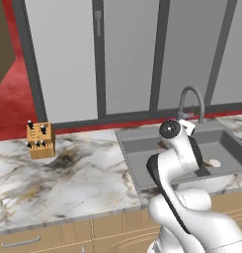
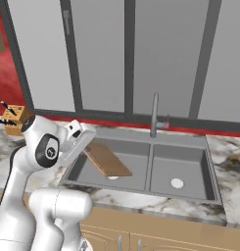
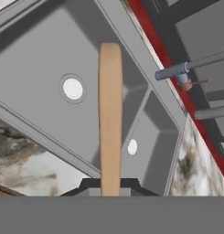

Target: Move the cutting board and knife to the sink. Then move spray from the cabinet to the counter.

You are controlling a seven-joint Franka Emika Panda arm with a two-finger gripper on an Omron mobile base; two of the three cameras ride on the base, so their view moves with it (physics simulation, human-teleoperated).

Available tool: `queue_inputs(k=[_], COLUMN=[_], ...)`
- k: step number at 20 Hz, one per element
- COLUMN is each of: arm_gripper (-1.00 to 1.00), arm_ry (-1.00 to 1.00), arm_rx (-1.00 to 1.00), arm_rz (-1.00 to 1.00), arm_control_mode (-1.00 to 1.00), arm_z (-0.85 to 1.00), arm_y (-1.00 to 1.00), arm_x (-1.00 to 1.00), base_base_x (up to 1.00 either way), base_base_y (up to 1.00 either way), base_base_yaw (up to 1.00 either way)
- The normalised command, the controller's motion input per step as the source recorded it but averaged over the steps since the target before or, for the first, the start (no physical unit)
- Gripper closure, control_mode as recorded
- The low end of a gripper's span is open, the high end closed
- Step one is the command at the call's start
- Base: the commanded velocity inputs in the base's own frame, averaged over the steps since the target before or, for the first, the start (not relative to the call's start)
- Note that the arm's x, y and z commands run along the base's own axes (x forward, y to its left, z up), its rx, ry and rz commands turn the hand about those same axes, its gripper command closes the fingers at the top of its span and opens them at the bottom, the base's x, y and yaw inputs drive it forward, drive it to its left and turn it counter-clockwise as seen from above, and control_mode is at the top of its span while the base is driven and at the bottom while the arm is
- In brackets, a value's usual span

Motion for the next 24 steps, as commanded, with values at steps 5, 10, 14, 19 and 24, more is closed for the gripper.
queue_inputs(k=[5, 10, 14, 19, 24], arm_gripper=[1.0, 1.0, 1.0, 1.0, 1.0], arm_ry=[-0.03, -0.1, -0.09, -0.02, 0.0], arm_rx=[0.0, 0.0, 0.0, 0.0, 0.0], arm_rz=[-0.03, -0.03, -0.02, 0.0, 0.0], arm_control_mode=[-1.0, -1.0, -1.0, -1.0, -1.0], arm_z=[-0.21, -0.25, -0.31, -0.22, -0.29], arm_y=[0.0, 0.0, 0.0, 0.0, 0.0], arm_x=[0.25, 0.23, 0.26, 0.17, 0.24], base_base_x=[0.0, 0.0, 0.0, 0.0, 0.0], base_base_y=[0.0, 0.0, 0.0, 0.0, 0.0], base_base_yaw=[0.0, 0.0, 0.0, 0.0, 0.0])
